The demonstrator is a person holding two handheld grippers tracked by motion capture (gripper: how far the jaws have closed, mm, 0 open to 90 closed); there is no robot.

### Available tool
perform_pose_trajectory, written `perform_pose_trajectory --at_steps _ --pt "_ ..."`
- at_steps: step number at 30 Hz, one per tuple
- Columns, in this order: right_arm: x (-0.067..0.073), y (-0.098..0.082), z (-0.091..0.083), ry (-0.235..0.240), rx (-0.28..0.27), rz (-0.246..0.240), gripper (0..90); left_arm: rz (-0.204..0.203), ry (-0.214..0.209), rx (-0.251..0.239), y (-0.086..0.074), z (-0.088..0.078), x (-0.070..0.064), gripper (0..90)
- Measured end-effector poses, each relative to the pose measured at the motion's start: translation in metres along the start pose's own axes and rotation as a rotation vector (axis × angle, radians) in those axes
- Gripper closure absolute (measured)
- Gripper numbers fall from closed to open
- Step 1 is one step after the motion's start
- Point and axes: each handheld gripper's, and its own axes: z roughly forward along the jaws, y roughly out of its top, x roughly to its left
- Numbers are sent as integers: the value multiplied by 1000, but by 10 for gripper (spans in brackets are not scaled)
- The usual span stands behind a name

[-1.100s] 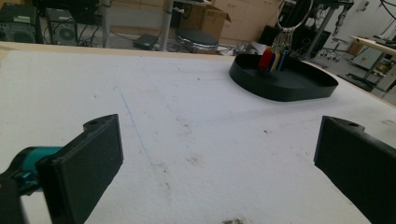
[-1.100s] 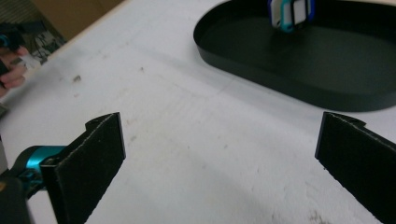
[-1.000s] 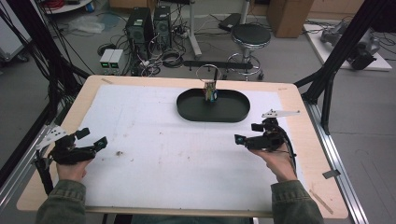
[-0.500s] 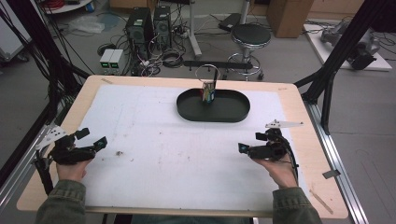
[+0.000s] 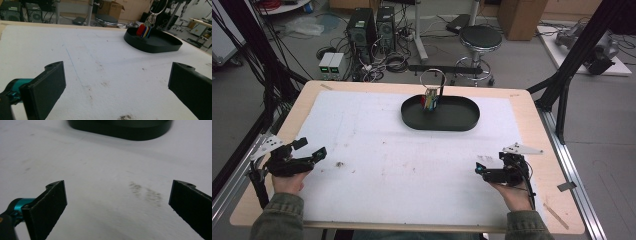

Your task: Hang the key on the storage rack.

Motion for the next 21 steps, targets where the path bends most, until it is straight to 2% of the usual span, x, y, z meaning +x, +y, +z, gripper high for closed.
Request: perform_pose_trajectory --at_steps 2,3,7,9,11,13,16,21 --pt "-1 -3 -1 -81 -39 1 5 1 0 -1 0 0 0 17" --pt "-1 -5 -2 -147 -71 5 5 1 0 -1 0 0 0 17" --pt "-1 -8 -11 -275 -217 23 4 0 2 -4 0 0 0 17" --pt "0 -8 -19 -315 -313 38 4 0 2 -5 0 0 0 17" --pt "0 -8 -27 -326 -398 64 4 0 2 -6 0 0 0 17" --pt "0 -9 -32 -327 -445 75 5 0 1 -7 0 0 0 17" --pt "0 -9 -33 -323 -447 79 4 -3 1 -10 0 -1 0 17" --pt "2 -9 -32 -332 -445 41 5 -1 3 -11 0 -1 0 17"
